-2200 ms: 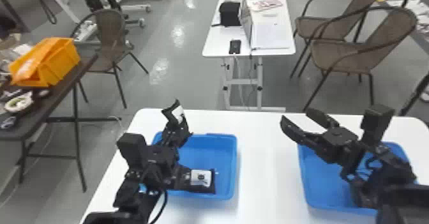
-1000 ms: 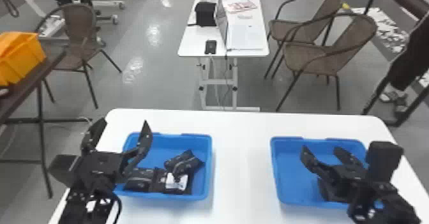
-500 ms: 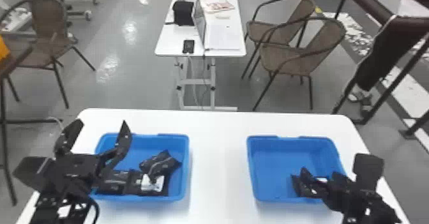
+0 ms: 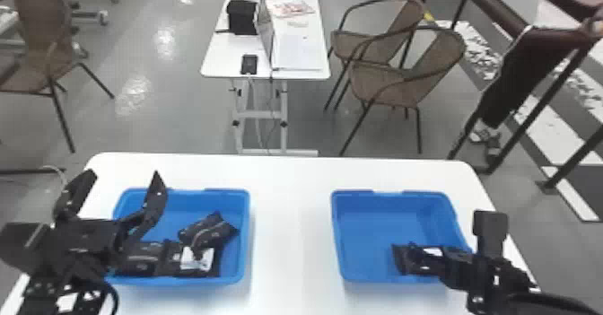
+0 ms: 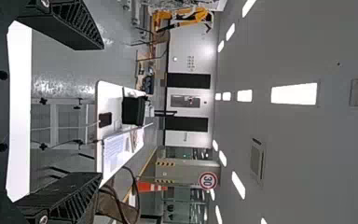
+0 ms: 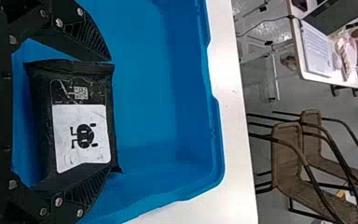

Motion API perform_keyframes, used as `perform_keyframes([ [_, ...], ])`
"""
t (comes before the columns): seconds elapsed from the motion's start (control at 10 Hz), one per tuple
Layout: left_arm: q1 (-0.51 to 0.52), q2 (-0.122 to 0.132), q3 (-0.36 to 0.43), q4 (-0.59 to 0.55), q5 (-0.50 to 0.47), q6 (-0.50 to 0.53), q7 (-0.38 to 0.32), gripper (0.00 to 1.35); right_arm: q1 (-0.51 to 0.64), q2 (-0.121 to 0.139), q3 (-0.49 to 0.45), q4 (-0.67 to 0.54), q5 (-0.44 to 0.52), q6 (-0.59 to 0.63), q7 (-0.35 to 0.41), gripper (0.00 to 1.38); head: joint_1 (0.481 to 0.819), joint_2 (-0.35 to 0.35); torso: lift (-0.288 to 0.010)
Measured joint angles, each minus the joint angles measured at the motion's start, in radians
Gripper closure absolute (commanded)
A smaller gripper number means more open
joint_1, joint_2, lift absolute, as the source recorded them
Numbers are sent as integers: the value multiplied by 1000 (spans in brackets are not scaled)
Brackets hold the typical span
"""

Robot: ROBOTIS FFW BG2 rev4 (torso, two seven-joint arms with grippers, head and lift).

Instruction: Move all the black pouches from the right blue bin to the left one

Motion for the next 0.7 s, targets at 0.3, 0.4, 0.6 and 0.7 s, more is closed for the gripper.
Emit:
perform_keyframes([
  [0.3, 0, 0, -1, 0, 1, 3, 0, 55, -44, 1, 0, 24, 55, 93, 0, 236, 695, -101, 0],
  [0.4, -1, 0, -1, 0, 1, 3, 0, 55, -55, 1, 0, 39, 73, 111, 0, 236, 695, -103, 0],
  [0.6, 1, 0, 0, 0, 0, 2, 0, 55, -74, -4, 1, 73, 94, 125, 5, 236, 695, -109, 0],
  [0.7, 1, 0, 0, 0, -1, 2, 0, 53, -84, -8, 1, 93, 99, 127, 14, 243, 695, -110, 0],
])
